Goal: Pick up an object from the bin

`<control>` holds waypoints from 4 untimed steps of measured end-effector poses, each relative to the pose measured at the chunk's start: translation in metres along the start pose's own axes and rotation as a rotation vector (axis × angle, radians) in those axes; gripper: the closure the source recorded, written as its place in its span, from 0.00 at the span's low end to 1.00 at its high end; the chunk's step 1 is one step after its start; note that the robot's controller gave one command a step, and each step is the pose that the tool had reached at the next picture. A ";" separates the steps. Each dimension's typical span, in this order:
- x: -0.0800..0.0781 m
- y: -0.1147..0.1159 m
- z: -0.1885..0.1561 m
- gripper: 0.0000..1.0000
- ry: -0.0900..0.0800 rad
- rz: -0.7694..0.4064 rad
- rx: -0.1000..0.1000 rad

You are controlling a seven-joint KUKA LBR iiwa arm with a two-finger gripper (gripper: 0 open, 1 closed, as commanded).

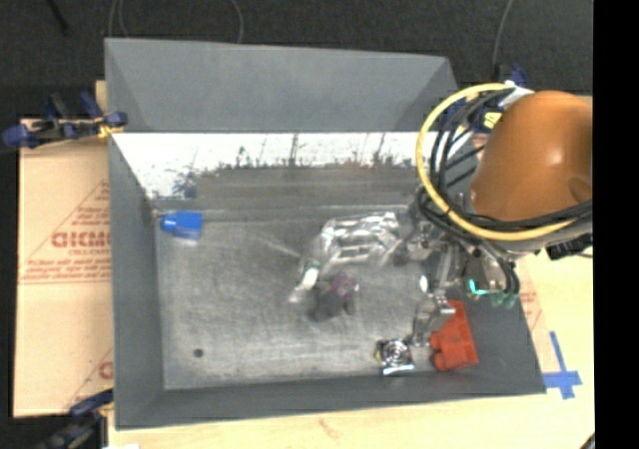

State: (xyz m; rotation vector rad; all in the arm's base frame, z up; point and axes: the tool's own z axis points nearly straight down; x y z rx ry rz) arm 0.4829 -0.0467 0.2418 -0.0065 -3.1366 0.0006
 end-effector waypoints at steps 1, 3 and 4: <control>-0.009 0.043 0.128 0.00 -0.001 0.169 -0.002; -0.043 0.043 0.168 0.00 -0.019 -0.072 0.004; -0.088 0.054 0.163 0.00 -0.011 -0.137 0.001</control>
Offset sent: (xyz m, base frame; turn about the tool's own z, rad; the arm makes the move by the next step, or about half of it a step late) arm 0.0090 0.0419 -0.1243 0.1722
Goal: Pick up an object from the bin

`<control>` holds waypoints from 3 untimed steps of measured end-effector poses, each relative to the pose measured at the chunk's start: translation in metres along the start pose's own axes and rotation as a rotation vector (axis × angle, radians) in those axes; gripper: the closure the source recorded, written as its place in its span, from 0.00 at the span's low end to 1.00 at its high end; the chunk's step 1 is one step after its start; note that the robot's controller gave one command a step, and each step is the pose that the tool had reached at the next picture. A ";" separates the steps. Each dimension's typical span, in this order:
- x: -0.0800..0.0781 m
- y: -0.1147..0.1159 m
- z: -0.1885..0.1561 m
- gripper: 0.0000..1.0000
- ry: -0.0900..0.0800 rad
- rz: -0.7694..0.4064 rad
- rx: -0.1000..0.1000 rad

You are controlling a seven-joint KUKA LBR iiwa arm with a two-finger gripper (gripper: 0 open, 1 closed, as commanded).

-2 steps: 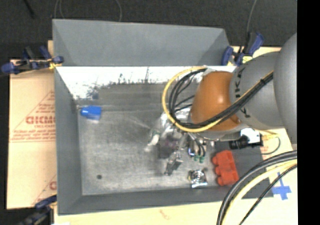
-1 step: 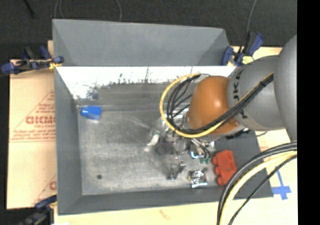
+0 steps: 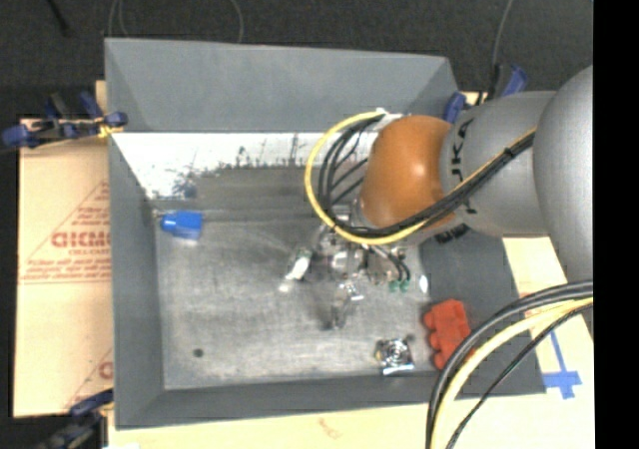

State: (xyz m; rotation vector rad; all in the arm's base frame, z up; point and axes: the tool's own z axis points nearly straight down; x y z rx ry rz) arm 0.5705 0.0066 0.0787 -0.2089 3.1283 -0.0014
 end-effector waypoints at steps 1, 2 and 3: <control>-0.002 0.006 0.005 0.00 -0.001 0.061 0.002; -0.005 0.007 0.001 1.00 -0.012 0.059 0.001; -0.014 -0.002 -0.133 1.00 -0.006 -0.148 0.001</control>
Offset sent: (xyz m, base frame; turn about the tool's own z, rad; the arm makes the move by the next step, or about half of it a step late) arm -0.0022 0.0087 -0.0087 0.0607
